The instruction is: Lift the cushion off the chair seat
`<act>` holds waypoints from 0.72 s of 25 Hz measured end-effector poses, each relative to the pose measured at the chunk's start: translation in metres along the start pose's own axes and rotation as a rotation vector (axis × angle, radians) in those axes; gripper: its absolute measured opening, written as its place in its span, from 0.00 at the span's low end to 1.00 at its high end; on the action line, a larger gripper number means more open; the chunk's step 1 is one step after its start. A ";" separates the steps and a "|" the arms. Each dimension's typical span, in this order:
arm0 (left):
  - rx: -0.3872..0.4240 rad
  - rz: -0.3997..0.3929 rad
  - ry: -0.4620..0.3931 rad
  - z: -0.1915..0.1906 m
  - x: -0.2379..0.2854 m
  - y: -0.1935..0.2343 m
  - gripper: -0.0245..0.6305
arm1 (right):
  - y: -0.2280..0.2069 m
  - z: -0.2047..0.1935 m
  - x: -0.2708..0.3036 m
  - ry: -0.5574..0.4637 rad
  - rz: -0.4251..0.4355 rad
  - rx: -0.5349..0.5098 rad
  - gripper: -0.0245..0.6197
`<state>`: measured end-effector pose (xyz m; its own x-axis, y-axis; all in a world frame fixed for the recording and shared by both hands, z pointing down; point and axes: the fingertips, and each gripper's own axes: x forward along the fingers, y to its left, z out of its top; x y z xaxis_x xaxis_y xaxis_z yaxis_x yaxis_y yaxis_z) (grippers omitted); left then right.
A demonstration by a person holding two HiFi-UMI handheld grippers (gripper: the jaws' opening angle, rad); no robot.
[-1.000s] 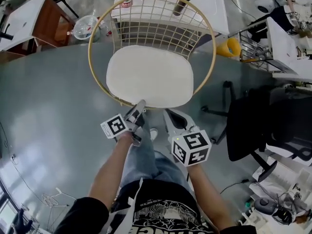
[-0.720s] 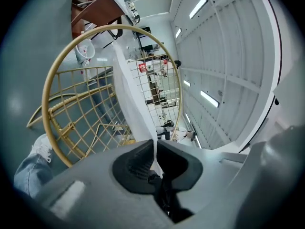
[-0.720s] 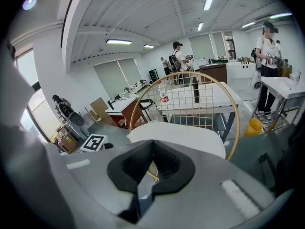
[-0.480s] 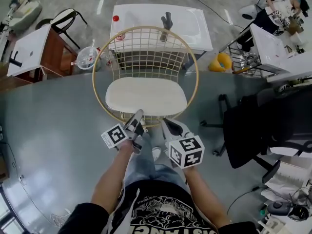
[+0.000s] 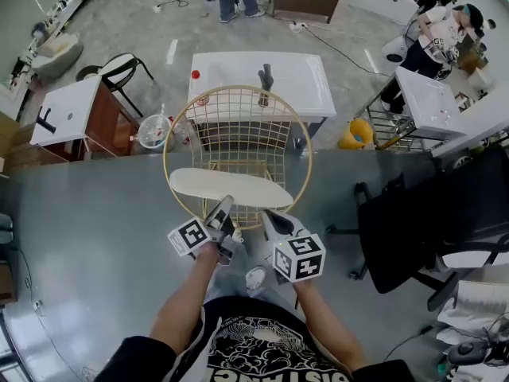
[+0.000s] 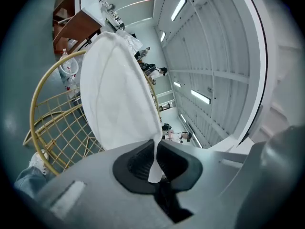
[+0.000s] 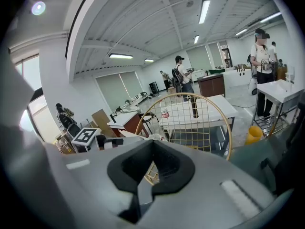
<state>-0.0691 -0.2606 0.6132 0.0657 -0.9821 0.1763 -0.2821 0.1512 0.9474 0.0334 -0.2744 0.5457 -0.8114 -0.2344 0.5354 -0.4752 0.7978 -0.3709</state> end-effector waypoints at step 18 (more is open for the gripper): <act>0.166 -0.098 -0.016 -0.002 -0.041 -0.115 0.07 | 0.032 0.037 -0.057 -0.161 0.028 -0.054 0.04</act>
<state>-0.0379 -0.2373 0.4975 0.0852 -0.9931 0.0800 -0.4294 0.0358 0.9024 0.0519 -0.2557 0.4755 -0.8702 -0.2940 0.3953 -0.4362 0.8328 -0.3407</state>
